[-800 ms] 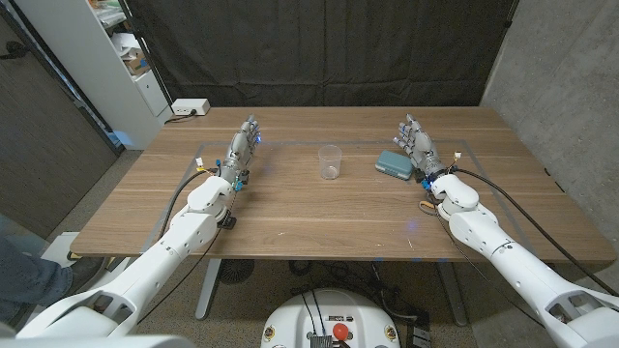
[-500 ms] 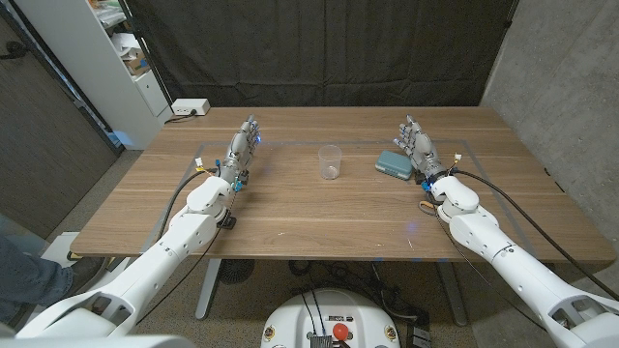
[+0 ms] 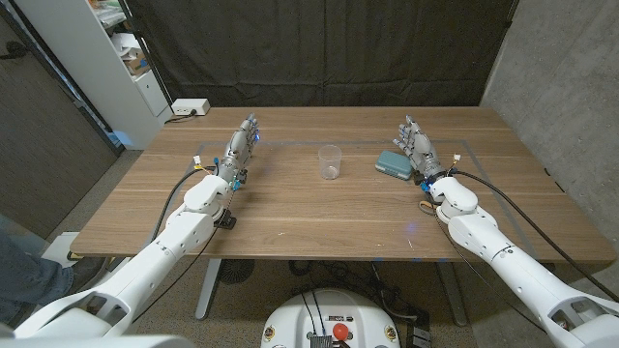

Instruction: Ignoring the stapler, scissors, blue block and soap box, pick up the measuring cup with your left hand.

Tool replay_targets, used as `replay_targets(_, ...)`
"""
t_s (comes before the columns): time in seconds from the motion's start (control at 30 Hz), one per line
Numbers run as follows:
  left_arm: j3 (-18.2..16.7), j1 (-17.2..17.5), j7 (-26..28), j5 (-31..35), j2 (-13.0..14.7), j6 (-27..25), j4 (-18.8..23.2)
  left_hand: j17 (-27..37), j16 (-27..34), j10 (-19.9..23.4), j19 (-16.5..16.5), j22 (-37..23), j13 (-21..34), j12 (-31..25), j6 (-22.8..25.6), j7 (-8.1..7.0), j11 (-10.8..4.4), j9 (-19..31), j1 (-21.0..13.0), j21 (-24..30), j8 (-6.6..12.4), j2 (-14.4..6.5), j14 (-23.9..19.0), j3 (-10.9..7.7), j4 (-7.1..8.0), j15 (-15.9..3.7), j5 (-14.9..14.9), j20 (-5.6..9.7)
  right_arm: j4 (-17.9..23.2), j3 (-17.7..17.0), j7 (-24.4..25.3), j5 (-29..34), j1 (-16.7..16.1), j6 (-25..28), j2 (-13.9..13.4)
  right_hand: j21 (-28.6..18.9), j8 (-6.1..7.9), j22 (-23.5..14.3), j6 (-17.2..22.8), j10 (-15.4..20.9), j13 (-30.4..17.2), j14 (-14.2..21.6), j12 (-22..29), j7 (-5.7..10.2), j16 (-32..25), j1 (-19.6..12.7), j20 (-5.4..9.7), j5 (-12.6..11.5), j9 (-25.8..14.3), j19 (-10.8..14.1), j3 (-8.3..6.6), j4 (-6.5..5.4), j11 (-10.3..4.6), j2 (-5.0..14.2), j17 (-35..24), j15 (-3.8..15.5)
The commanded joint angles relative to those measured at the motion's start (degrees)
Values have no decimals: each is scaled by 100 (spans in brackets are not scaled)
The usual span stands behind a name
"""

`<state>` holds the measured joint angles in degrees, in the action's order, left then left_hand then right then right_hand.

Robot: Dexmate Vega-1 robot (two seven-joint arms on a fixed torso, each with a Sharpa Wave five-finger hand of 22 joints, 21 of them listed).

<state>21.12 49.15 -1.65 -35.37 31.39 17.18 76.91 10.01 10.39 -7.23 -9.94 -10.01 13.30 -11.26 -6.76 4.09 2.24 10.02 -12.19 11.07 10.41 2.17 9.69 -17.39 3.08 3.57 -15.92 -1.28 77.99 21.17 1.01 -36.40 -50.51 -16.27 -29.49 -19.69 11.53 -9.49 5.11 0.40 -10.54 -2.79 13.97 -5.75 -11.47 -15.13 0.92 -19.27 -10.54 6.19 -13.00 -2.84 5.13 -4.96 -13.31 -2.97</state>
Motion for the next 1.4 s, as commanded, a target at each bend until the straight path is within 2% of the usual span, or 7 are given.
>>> replay_targets(0.03, 16, 95, 47, 220, 207, 49, 231, 27, 21, -53, -275, -23, -2, -11, -66, -13, -2, 23, -91, -6, 31, -13, 175, -33, -39, 13, -38, -76, -105, 49, 43, 57, 92, -49, 94, 26, 1, -7, -28, -26, -30, -33, -23, -21, -10, -34, -28, -41, -31, -3, -22, -2, 47, 31, 7, -14)
replay_targets(0.73, 11, 261, 215, 455, 383, 37, 439, 26, 22, -59, -351, -23, -64, -34, -11, 14, 44, 29, -283, -18, 73, -31, 186, -74, -179, 55, -35, -146, -182, 47, 112, 233, 274, -209, 127, 78, -3, -9, -23, 4, -30, -4, -56, -7, -24, -33, -24, -45, -31, 36, 1, 9, 45, 25, 33, -6)
replay_targets(0.9, 46, 301, 313, 652, 503, -27, 603, 26, 20, -68, -362, -23, -75, -35, 5, 6, 56, 32, -330, -19, 82, -27, 193, -81, -215, 68, -35, -163, -170, 28, 152, 228, 260, -224, 138, 94, -2, -9, -16, 15, -30, 0, -63, -2, -26, -30, -23, -46, -31, 41, 8, 10, 28, 25, 39, -9)
replay_targets(1.0, 54, 336, 371, 743, 531, -3, 665, 28, 23, -98, -398, -26, -94, -39, 40, 53, 121, 38, -439, -18, 97, -17, 196, -96, -299, 174, -27, -348, -156, 24, 150, 217, 245, -236, 145, 104, -2, -9, -14, 17, -30, 6, -69, -3, -28, -29, -23, -47, -31, 43, 13, 12, 20, 22, 42, -14)
replay_targets(1.4, 50, 525, 561, 1074, 656, 149, 935, 38, 27, -113, -473, -30, -101, -56, 78, 79, 192, 52, -583, -30, 118, -9, 209, -121, -407, 286, -16, -415, 4, 22, 210, 245, 156, -259, 130, 136, -7, -10, -17, 18, -31, 12, -92, 16, -32, -21, -26, -50, -31, 57, 29, 14, 20, 18, 53, -17)
